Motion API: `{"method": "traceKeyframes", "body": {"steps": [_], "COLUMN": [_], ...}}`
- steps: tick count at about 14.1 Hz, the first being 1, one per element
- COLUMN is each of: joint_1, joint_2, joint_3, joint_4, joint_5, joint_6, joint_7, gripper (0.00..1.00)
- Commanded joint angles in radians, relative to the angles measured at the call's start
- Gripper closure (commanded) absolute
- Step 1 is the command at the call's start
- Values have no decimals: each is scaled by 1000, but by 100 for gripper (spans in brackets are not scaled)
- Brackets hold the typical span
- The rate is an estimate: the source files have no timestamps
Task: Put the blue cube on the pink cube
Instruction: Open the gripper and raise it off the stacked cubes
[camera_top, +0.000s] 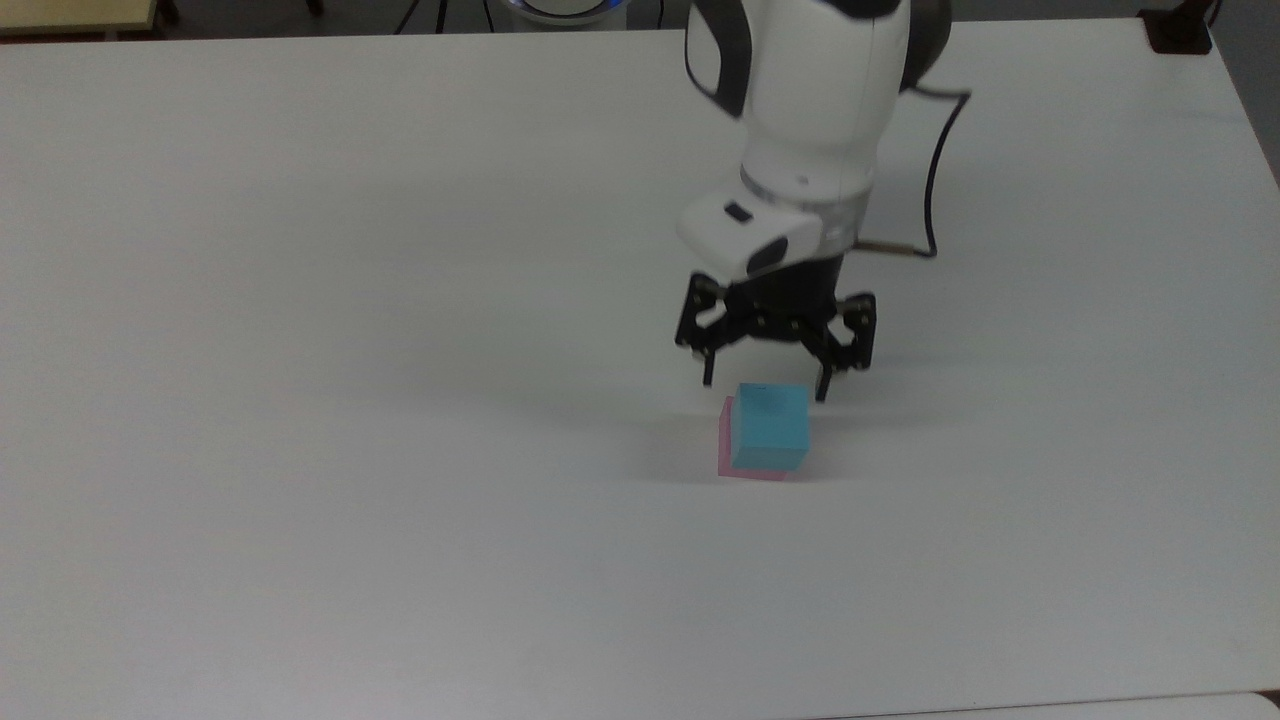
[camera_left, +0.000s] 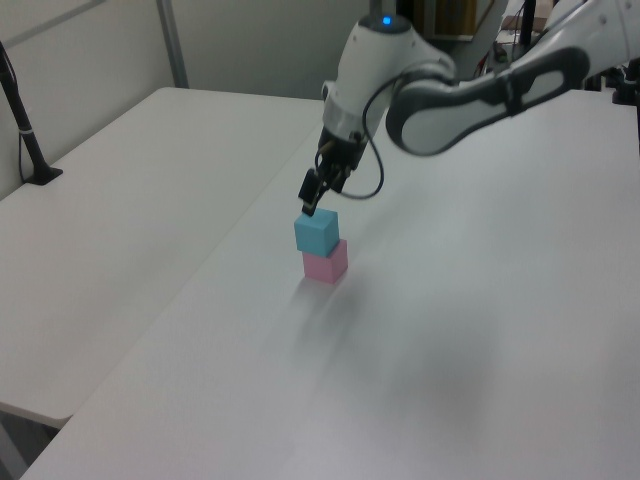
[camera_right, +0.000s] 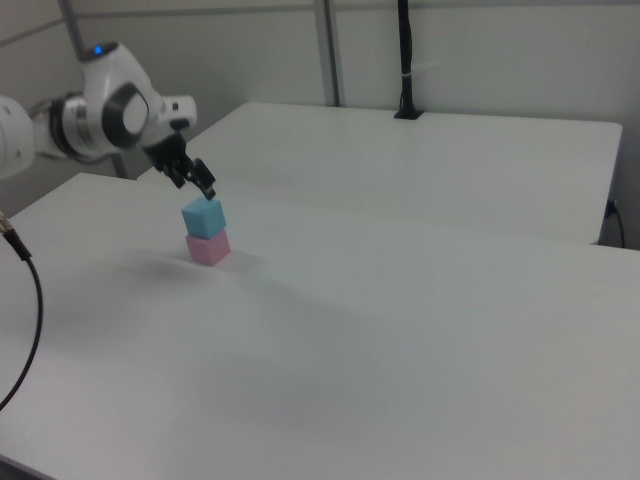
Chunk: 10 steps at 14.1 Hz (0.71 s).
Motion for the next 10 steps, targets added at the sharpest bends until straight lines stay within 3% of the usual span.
{"method": "traceKeyframes", "body": {"steps": [1, 2, 3, 6, 8, 10], "joint_1": [-89, -210, -305, -396, -485, -509], "joint_2": [-234, -330, -400, -436, -454, -477], "joint_3": [47, 143, 195, 202, 231, 234], "joint_4": [-70, -113, -135, -138, -155, -167], "joint_5": [-7, -9, -9, -18, -16, -18], "joint_6": [-253, -348, -467, -638, -651, -662], "joint_7": [-5, -77, -138, -177, -221, -261], "gripper": [0, 0, 0, 0, 0, 0]}}
